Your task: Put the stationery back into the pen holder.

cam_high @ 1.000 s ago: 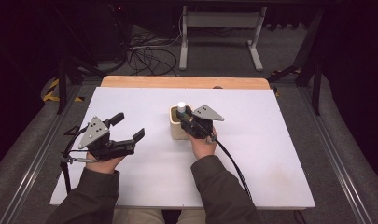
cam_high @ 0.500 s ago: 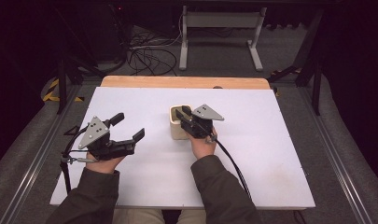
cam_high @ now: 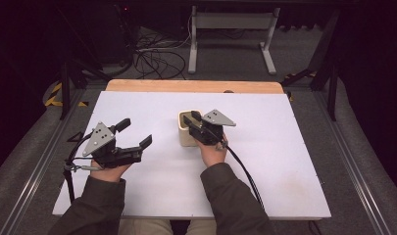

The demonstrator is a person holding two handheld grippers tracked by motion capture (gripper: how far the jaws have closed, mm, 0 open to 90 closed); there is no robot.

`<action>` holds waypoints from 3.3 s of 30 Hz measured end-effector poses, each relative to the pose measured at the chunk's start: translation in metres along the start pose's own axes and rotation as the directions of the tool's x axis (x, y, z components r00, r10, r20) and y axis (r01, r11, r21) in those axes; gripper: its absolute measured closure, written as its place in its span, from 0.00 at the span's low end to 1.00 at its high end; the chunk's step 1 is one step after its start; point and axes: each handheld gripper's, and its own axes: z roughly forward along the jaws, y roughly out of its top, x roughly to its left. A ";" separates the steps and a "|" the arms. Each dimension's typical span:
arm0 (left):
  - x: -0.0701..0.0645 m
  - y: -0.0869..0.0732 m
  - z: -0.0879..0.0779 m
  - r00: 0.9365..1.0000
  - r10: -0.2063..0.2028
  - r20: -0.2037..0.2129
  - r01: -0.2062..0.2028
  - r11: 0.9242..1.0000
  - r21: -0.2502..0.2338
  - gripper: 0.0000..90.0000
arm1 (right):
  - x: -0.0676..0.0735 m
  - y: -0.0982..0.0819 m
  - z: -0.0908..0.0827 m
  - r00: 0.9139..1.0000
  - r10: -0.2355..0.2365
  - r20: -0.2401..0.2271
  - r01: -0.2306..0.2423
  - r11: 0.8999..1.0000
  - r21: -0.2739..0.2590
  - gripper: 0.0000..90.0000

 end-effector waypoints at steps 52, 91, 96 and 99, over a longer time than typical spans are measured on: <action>0.004 0.000 -0.001 1.000 0.001 -0.007 -0.001 1.000 0.010 0.11 | 0.008 0.021 -0.029 0.995 -0.023 -0.100 0.019 0.999 -0.041 0.20; 0.004 -0.002 -0.002 1.000 -0.001 -0.011 0.001 1.000 0.018 0.11 | -0.010 0.022 -0.074 0.990 0.005 -0.139 -0.015 0.998 -0.067 0.05; 0.004 -0.001 -0.002 1.000 0.002 -0.011 -0.002 1.000 0.017 0.11 | -0.014 0.020 -0.082 0.991 0.012 -0.135 -0.021 0.997 -0.068 0.04; 0.005 -0.001 -0.003 1.000 0.001 -0.014 -0.001 1.000 0.018 0.11 | -0.016 0.019 -0.086 0.991 0.013 -0.134 -0.022 0.998 -0.065 0.04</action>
